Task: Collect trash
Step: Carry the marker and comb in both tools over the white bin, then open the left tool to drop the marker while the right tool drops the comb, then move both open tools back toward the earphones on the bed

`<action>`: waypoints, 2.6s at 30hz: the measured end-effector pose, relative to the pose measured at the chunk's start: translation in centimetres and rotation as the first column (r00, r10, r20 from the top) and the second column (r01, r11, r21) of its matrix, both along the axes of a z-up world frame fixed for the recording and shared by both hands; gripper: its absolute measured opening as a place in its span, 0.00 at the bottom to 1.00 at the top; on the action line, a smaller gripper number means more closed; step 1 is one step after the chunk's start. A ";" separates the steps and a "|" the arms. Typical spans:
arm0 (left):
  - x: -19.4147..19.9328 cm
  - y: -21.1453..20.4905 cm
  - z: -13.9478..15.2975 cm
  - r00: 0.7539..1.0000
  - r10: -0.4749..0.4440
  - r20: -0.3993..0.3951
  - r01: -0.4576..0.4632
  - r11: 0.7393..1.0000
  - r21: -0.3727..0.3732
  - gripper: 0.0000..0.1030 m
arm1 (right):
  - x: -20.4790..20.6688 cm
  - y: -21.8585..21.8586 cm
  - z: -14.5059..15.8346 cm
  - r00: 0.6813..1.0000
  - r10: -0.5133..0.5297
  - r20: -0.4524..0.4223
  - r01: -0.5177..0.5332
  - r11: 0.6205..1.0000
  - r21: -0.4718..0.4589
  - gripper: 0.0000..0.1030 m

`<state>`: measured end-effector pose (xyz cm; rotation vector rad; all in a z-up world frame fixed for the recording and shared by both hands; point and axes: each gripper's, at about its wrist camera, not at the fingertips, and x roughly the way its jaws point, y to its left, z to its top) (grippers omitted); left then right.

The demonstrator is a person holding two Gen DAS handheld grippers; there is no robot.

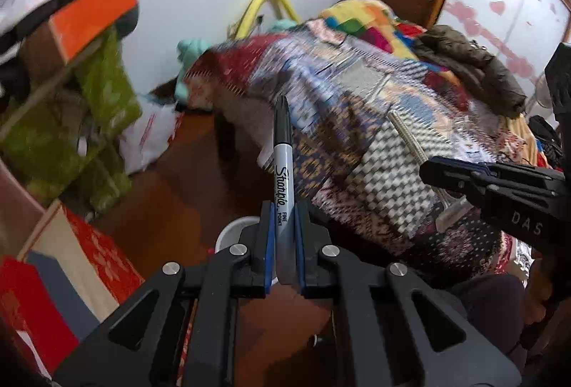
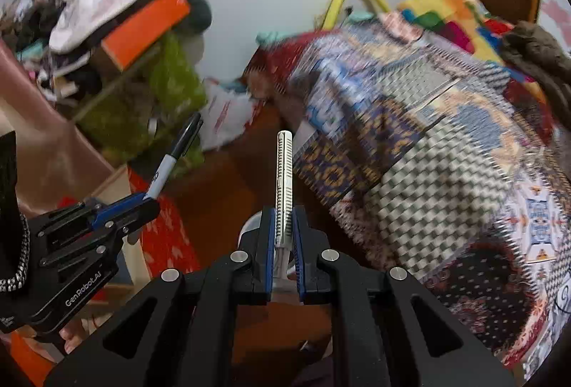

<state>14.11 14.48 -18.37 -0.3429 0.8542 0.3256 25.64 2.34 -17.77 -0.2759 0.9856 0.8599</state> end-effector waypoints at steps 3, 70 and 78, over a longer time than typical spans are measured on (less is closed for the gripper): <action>0.0 1.0 -2.5 0.998 0.024 -0.052 -0.024 1.000 0.004 0.09 | -0.2 1.7 -2.3 0.999 0.026 -0.044 -0.028 0.999 -0.041 0.09; 4.4 -8.8 8.7 0.991 -0.085 0.102 0.072 0.990 0.123 0.27 | 1.7 -9.8 7.2 0.988 -0.079 0.136 0.067 0.994 0.090 0.37; 10.2 -14.5 11.3 0.972 -0.190 0.140 0.168 0.974 0.152 0.49 | 4.3 -16.1 10.1 0.947 -0.177 0.267 0.150 0.982 0.119 0.46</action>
